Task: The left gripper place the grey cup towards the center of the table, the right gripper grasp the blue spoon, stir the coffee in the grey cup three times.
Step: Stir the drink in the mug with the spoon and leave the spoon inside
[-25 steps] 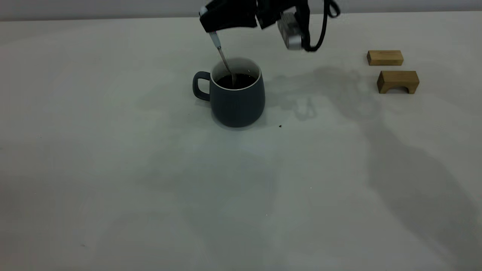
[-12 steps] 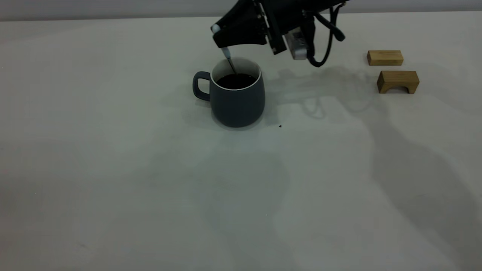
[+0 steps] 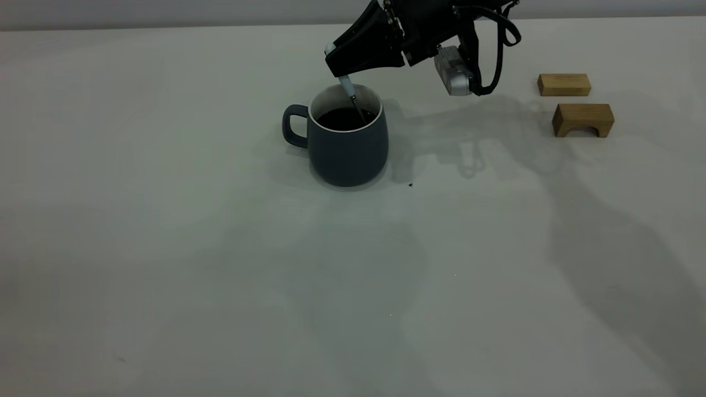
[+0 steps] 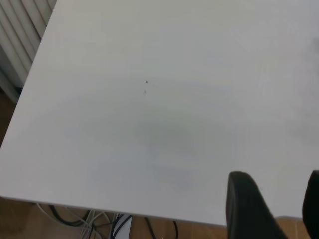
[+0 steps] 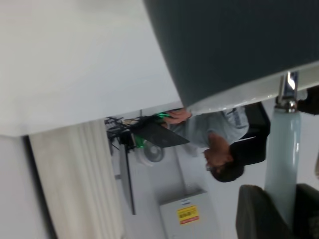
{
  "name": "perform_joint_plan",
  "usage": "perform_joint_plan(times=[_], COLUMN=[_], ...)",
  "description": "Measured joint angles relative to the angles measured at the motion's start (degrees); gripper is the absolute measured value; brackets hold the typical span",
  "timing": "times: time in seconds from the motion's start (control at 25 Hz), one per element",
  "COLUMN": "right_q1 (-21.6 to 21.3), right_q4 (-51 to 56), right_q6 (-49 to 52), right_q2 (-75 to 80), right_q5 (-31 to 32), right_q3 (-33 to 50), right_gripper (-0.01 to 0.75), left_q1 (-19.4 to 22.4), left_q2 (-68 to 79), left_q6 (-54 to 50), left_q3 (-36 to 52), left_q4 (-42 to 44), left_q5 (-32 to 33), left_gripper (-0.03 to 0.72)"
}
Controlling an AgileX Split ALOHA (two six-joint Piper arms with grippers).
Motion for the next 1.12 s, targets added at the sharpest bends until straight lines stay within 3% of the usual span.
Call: perform_joint_plan(times=[0.2, 0.36, 0.52, 0.68, 0.84, 1.12], right_q1=[0.33, 1.15, 1.16, 0.53, -0.14, 0.03], right_q4=[3.77, 7.03, 6.00, 1.97, -0.02, -1.55], right_q6=[-0.43, -7.79, -16.63, -18.28, -13.88, 3.74], right_q2=[0.12, 0.16, 0.16, 0.16, -0.30, -0.51], right_q5=[-0.28, -0.46, -0.58, -0.10, 0.34, 0.11], right_q3=[0.00, 0.00, 0.00, 0.00, 0.00, 0.00], right_gripper=[0.146, 0.146, 0.146, 0.146, 0.146, 0.145], left_q1=[0.00, 0.00, 0.00, 0.00, 0.00, 0.00], left_q2=[0.00, 0.00, 0.00, 0.00, 0.00, 0.00], left_q6=[0.00, 0.00, 0.00, 0.00, 0.00, 0.00], left_q3=[0.00, 0.00, 0.00, 0.00, 0.00, 0.00], left_q4=[0.00, 0.00, 0.00, 0.00, 0.00, 0.00], left_q5=[0.00, 0.00, 0.00, 0.00, 0.00, 0.00], left_gripper=[0.351, 0.351, 0.351, 0.351, 0.351, 0.351])
